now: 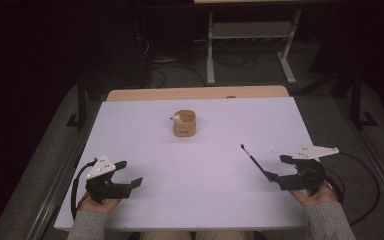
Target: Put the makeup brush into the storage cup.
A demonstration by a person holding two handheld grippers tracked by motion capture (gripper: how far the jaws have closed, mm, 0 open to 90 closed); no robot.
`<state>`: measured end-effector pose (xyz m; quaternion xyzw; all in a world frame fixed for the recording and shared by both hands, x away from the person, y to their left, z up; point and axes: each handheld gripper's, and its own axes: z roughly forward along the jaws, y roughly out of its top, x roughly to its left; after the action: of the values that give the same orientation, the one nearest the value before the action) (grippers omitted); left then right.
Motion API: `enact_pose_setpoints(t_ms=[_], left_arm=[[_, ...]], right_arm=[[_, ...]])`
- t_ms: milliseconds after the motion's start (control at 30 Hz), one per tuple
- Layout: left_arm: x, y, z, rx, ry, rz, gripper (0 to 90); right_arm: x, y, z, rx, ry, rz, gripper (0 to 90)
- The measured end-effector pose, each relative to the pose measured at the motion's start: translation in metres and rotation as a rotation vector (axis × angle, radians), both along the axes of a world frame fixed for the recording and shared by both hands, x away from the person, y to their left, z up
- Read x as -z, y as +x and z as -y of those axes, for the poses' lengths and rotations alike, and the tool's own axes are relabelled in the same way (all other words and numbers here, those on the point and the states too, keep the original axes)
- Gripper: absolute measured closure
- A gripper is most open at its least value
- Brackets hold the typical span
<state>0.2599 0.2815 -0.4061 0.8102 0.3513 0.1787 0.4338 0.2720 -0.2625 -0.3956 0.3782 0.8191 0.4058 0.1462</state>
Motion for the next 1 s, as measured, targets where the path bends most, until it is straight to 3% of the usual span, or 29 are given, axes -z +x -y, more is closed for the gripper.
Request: enact_pose_setpoints(t_ms=[600, 1000], left_arm=[[-0.001, 0.004, 0.005, 0.019, -0.005, 0.009, 17.5], [0.002, 0.007, 0.005, 0.014, -0.009, 0.004, 17.5]], right_arm=[[-0.019, 0.048, -0.025, -0.014, -0.118, -0.087, 28.2], [-0.015, 0.077, -0.044, -0.023, -0.197, -0.174, 37.8]])
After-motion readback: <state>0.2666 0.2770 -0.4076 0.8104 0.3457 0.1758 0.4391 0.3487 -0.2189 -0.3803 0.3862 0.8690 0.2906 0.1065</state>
